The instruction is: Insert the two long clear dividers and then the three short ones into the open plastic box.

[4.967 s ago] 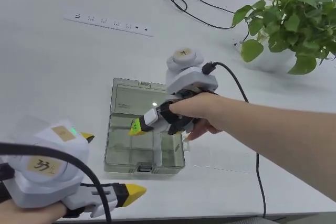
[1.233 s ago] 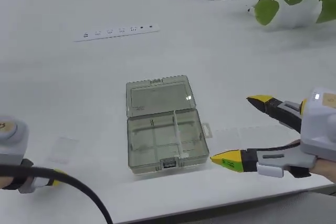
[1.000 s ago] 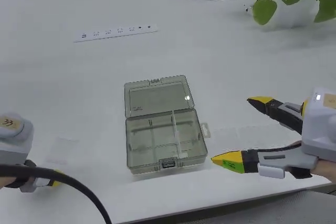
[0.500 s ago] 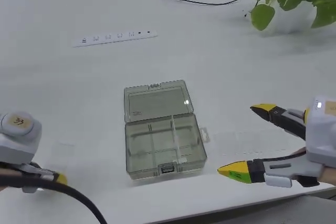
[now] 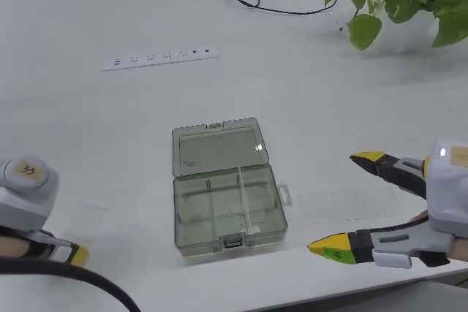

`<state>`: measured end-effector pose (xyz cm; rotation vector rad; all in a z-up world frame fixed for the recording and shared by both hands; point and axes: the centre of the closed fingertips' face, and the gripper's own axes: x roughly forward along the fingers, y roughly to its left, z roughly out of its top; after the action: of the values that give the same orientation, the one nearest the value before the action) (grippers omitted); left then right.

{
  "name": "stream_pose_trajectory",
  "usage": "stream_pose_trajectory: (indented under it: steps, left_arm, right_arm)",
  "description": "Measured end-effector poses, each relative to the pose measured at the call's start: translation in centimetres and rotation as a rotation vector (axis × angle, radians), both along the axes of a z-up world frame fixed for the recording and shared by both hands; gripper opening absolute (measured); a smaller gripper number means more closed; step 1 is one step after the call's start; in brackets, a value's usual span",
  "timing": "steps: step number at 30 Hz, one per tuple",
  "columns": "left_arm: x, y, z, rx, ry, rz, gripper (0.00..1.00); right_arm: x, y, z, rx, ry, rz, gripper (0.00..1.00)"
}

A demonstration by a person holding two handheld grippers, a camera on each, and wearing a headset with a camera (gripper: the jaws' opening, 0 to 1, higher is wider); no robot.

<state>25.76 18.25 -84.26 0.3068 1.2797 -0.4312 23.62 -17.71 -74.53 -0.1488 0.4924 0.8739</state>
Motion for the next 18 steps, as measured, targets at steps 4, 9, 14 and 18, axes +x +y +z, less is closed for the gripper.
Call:
stream_pose_trajectory:
  steps: [4, 9, 14, 18]
  left_arm:
    - [-0.18, 0.06, -0.15, 0.005, 0.005, -0.004, 0.30]
    - [-0.14, 0.10, -0.21, 0.001, 0.001, -0.001, 0.30]
    - [-0.04, -0.28, -0.11, -0.064, -0.008, 0.061, 0.30]
    - [0.14, -0.14, 0.21, -0.092, -0.026, 0.084, 0.30]
  right_arm:
    - [-0.01, 0.16, -0.08, -0.002, 0.002, 0.005, 1.00]
    - [-0.05, 0.23, -0.19, -0.001, 0.007, 0.008, 0.99]
    - [-0.21, 0.18, -0.48, -0.005, 0.018, 0.010, 0.99]
    - [-0.28, 0.17, -0.68, -0.001, 0.026, 0.006, 0.99]
